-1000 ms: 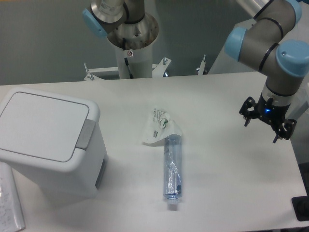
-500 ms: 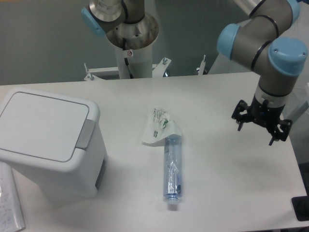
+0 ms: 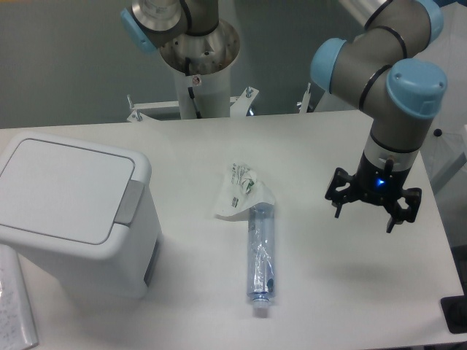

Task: Open the trash can
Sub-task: 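Move the open gripper across the table toward the white trash can lid, then press the gripper finger against the trash can lid edge to flip it open, then lift the gripper away from the open trash can toward the blue tube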

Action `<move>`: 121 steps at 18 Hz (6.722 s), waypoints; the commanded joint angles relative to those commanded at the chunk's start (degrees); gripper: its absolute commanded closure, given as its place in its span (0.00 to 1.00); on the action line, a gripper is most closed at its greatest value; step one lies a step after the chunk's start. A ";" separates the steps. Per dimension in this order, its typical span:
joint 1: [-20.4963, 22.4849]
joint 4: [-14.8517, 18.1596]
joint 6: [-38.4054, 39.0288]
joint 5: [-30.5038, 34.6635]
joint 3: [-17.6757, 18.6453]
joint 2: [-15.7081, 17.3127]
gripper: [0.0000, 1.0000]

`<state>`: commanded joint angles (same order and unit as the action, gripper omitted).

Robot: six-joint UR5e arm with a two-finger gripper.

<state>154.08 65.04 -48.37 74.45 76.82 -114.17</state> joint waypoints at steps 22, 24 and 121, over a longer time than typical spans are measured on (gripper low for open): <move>-9.22 -6.59 34.57 -14.60 -0.01 7.03 0.00; -10.81 -6.59 34.66 -14.77 0.43 8.08 0.00; -15.13 -9.31 37.49 -10.03 2.37 11.69 0.00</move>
<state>138.95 55.73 -10.87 64.42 79.19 -102.48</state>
